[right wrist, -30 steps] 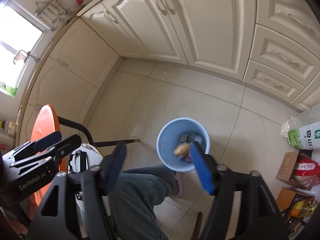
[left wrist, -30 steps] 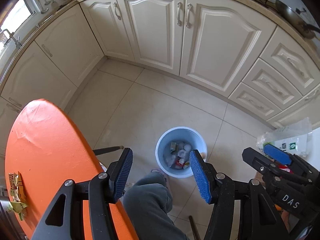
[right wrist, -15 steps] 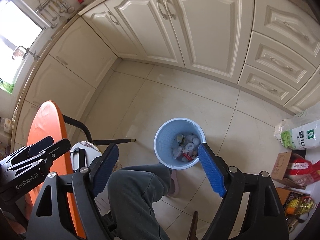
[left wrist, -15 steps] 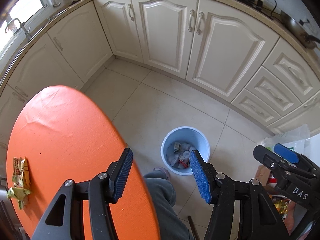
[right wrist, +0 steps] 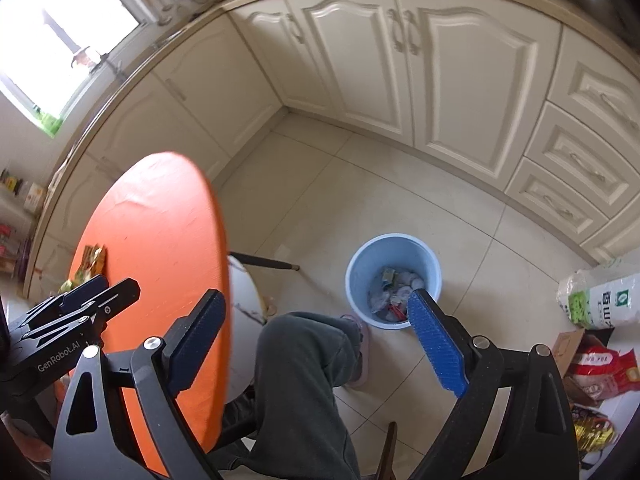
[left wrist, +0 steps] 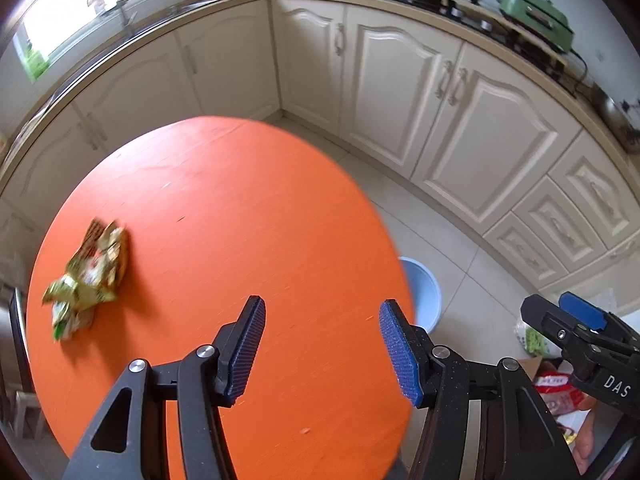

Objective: Collect trash
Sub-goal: 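Move both open grippers back over the wrapper pile on the table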

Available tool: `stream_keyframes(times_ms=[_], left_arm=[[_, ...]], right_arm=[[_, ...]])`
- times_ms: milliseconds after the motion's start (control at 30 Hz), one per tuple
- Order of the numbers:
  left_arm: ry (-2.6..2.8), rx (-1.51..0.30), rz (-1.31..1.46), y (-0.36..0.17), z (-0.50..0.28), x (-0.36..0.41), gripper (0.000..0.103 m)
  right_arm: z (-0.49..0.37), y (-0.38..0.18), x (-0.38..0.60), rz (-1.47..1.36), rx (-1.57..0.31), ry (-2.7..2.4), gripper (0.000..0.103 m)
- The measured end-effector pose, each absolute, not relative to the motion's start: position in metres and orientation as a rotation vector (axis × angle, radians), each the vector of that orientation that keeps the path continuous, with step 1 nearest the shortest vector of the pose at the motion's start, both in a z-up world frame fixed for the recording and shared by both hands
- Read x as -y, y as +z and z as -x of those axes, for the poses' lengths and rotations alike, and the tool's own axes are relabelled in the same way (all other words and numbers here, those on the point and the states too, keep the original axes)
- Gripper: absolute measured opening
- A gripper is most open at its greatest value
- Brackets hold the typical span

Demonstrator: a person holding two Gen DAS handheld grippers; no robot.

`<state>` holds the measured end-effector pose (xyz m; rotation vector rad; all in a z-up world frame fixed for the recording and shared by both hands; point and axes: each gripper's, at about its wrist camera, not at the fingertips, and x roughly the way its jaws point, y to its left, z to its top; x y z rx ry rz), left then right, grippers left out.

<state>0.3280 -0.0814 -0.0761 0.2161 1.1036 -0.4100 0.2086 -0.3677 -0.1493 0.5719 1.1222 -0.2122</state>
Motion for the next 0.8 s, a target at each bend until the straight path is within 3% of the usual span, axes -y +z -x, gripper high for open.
stream_keyframes(times_ms=[800], left_arm=[[-0.118,-1.131,0.084,-0.047,-0.292,-0.182,0.058]], right_arm=[[-0.287,-0.114,0.123,-0.327,-1.151,0.118,0.099]])
